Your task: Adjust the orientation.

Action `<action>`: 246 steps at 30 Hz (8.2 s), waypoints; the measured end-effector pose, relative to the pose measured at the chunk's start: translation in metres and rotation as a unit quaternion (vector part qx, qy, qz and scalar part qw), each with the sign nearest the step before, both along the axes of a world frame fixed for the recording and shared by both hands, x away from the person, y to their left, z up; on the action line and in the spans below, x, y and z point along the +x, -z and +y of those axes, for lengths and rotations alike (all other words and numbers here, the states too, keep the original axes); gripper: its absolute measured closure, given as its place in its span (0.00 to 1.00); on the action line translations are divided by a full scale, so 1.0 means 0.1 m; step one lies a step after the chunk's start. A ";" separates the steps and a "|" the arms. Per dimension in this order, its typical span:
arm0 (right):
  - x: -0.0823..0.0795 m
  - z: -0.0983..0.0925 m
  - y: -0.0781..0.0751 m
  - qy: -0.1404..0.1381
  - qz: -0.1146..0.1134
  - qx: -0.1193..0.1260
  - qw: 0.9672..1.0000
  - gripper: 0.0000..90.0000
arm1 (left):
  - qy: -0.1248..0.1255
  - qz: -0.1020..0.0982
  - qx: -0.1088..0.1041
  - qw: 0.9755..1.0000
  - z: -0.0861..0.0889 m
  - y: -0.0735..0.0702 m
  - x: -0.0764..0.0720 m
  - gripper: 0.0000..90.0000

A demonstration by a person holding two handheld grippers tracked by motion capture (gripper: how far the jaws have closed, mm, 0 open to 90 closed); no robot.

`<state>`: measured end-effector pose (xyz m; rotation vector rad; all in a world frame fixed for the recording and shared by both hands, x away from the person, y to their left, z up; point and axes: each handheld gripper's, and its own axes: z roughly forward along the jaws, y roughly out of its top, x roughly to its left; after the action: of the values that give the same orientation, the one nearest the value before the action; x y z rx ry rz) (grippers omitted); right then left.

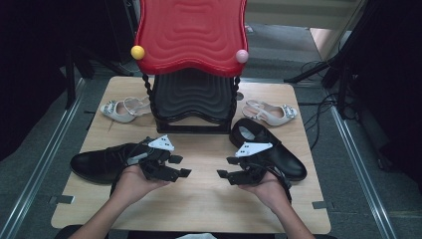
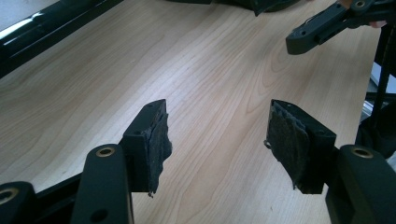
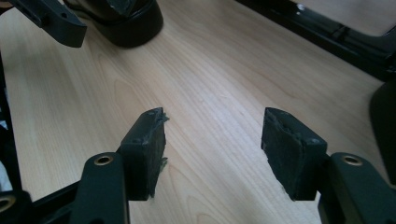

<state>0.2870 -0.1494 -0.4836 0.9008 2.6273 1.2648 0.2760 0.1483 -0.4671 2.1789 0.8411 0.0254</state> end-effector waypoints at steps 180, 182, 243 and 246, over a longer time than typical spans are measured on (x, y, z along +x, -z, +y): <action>0.19 -0.23 -0.09 -0.006 0.055 -0.020 0.998 0.50 | 0.032 0.082 0.104 0.991 -1.08 -0.30 0.34 0.90; 0.18 -0.24 -0.09 -0.003 0.056 -0.022 0.998 0.50 | 0.030 0.081 0.108 0.990 -1.12 -0.27 0.34 0.90; 0.16 -0.15 -0.09 -0.003 0.051 -0.015 0.999 0.51 | -0.003 -0.032 -0.014 0.999 0.00 -0.49 0.00 0.58; 0.18 -0.13 -0.09 -0.007 0.048 -0.013 0.999 0.51 | -0.016 -0.033 -0.016 0.999 0.11 -0.46 -0.03 0.61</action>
<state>0.3047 -0.1624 -0.4745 0.9655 2.7213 1.2162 0.2728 0.1590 -0.4209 2.1228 0.8337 0.0999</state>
